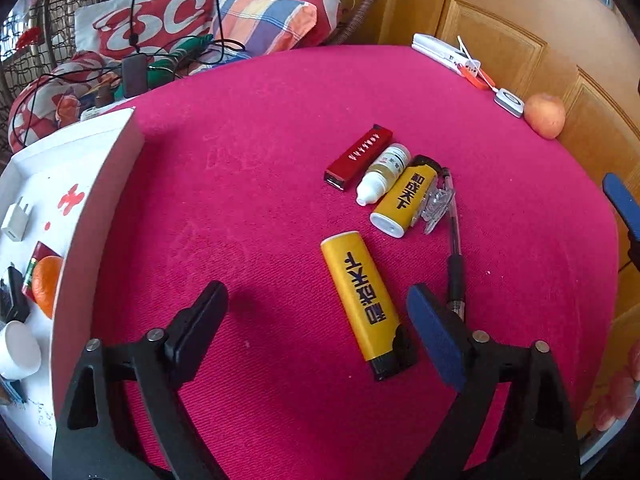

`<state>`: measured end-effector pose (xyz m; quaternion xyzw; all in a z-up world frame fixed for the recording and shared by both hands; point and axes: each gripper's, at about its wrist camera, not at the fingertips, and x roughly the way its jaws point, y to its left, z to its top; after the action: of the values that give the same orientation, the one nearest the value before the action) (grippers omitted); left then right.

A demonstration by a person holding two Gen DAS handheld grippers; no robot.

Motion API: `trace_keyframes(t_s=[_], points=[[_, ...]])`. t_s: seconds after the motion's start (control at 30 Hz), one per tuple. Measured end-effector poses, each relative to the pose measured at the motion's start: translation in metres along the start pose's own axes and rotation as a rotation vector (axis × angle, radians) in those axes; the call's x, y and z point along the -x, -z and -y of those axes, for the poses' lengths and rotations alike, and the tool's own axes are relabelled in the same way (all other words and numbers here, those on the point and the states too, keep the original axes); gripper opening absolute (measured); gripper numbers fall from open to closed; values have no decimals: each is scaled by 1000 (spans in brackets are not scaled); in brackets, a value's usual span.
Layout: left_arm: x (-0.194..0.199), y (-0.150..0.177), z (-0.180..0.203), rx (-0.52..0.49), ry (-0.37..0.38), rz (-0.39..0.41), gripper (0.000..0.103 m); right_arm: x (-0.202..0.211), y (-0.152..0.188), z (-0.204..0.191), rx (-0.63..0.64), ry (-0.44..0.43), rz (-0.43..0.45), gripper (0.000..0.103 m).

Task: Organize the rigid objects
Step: 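Move the left gripper to the yellow lighter and close on it, then carry the yellow lighter into the tray and open the left gripper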

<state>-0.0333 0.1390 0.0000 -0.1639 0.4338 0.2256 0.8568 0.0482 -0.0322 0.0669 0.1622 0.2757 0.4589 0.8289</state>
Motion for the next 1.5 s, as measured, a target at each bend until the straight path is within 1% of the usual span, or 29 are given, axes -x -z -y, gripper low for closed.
trace_keyframes(t_s=[0.03, 0.07, 0.1, 0.17, 0.23, 0.27, 0.3, 0.33, 0.37, 0.47, 0.53, 0.6, 0.67, 0.73, 0.77, 0.83, 0.97, 1.07, 1.13, 1.17, 1.23, 1.3, 1.4, 1.5], points=[[-2, 1, 5, -29, -32, 6, 85, 1, -1, 1, 9, 14, 9, 103], [-3, 3, 9, -59, -47, 18, 85, 1, -1, 2, 24, 36, 17, 103], [-2, 4, 9, -68, -39, 28, 80, 1, -2, 3, 43, 59, 18, 103], [0, 5, 4, -70, -31, 29, 74, -7, -4, 4, 98, 100, -13, 103], [4, 7, -2, -78, -30, 35, 58, -22, -5, 5, 174, 72, -100, 103], [5, 8, -6, -78, -29, 37, 54, -30, -5, 4, 215, 53, -152, 103], [7, 10, -9, -78, -29, 40, 43, -38, -3, 3, 259, 29, -200, 103], [9, 11, -12, -78, -30, 43, 36, -44, 0, 2, 298, -5, -236, 103], [10, 13, -15, -74, -23, 44, 35, -51, 3, -1, 342, -38, -276, 103], [12, 16, -22, -61, -5, 53, 35, -67, 14, -12, 468, -107, -339, 103], [12, 17, -19, -67, -17, 64, 36, -81, 22, -19, 519, -135, -387, 101], [11, 18, -17, -71, -24, 79, 36, -97, 29, -24, 539, -163, -448, 92], [10, 17, -18, -62, -20, 86, 37, -110, 36, -27, 559, -175, -506, 77], [9, 14, -20, -56, -12, 77, 37, -119, 41, -29, 561, -187, -568, 67], [9, 12, -20, -54, -8, 72, 37, -121, 42, -29, 561, -196, -584, 64], [7, 10, -21, -55, -3, 72, 37, -123, 45, -31, 572, -195, -600, 60], [8, 13, -18, -73, -14, 88, 37, -127, 47, -32, 592, -165, -625, 60], [9, 14, -19, -70, -8, 89, 36, -126, 51, -37, 640, -131, -625, 60], [11, 15, -20, -67, 0, 93, 24, -126, 55, -41, 689, -109, -620, 58], [12, 16, -21, -60, 6, 95, 24, -125, 56, -43, 713, -99, -614, 47], [15, 18, -24, -37, 27, 98, 24, -122, 57, -43, 733, -90, -606, 47], [20, 21, -28, -12, 48, 103, 24, -116, 55, -42, 730, -81, -576, 47], [30, 25, -32, 21, 77, 120, 24, -101, 45, -40, 669, -98, -538, 47], [41, 25, -32, 29, 83, 139, 24, -80, 37, -44, 645, -122, -487, 47]])
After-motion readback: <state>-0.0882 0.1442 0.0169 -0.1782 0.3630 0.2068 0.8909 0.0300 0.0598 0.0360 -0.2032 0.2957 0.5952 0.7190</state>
